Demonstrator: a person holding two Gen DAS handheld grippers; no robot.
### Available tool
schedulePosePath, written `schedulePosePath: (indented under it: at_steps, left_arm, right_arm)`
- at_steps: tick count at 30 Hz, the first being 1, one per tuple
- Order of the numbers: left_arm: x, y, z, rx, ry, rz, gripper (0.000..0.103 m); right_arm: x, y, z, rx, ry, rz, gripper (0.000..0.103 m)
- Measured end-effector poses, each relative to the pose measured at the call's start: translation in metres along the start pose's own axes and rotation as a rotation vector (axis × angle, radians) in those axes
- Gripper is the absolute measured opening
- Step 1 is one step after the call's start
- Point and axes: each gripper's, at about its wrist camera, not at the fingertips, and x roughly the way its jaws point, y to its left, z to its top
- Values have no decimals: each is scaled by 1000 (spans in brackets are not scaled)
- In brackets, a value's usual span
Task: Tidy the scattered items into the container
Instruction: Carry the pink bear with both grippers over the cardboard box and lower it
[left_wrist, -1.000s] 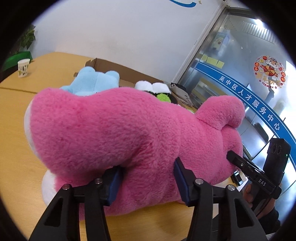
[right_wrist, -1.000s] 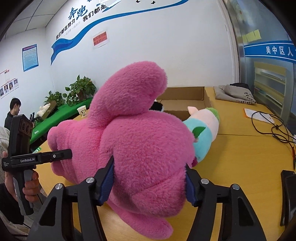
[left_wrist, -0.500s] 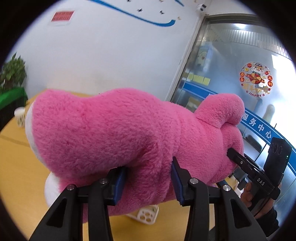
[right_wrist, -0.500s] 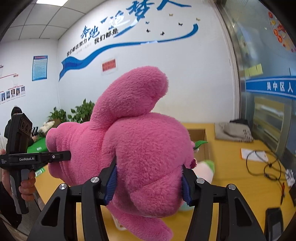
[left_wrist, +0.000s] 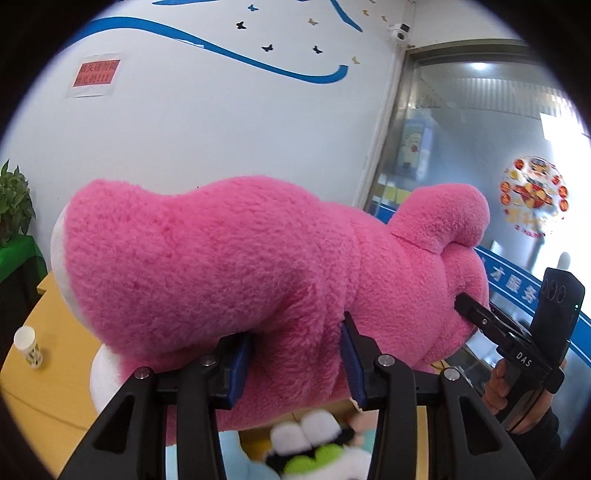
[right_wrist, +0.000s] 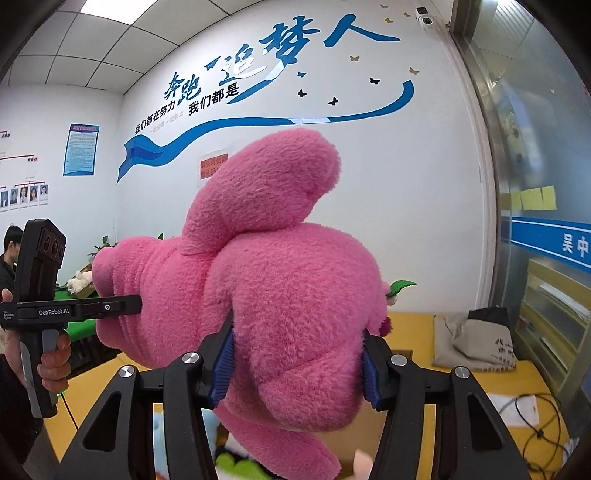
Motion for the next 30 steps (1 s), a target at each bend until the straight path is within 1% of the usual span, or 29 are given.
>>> schedulePosePath:
  at_steps: [4,7,9,12,16,20,23,25,27,30]
  left_arm:
    - [52,21,25,-14,28,-7,42]
    - [99,35,38,-17,74,-9,42]
    - [132,43,42,-23,103,-10,42]
    - [182,54,39,-32,154,-17,42]
    - [249,69,20,-54,242,-29,41]
    - [320,87,-17,-115,392,-22,41]
    - [361,98,-46,-151,501,-4,41]
    - [379,100,-65,-172,560,10,41]
    - [389,101,-80,-181,609,26,41]
    - [388,97,-83,-141,618,37,41]
  right_arm:
    - [60,-20,16,-2,18,-6,61]
    - [100,-40,21,16,38,-8,60]
    - [129,-57,20,30,61,-19,60]
    - [170,-86,12,70,101,-32,60]
    - [216,-125,-15,130,171,-53,60]
    - [257,-159,-54,184,262,-81,59]
    - [286,-180,-89,211,345,-112,59]
    - [301,-191,-112,231,403,-125,59]
    - [313,-200,-132,259,471,-135,59]
    - [319,-211,-153,312,542,-136,59]
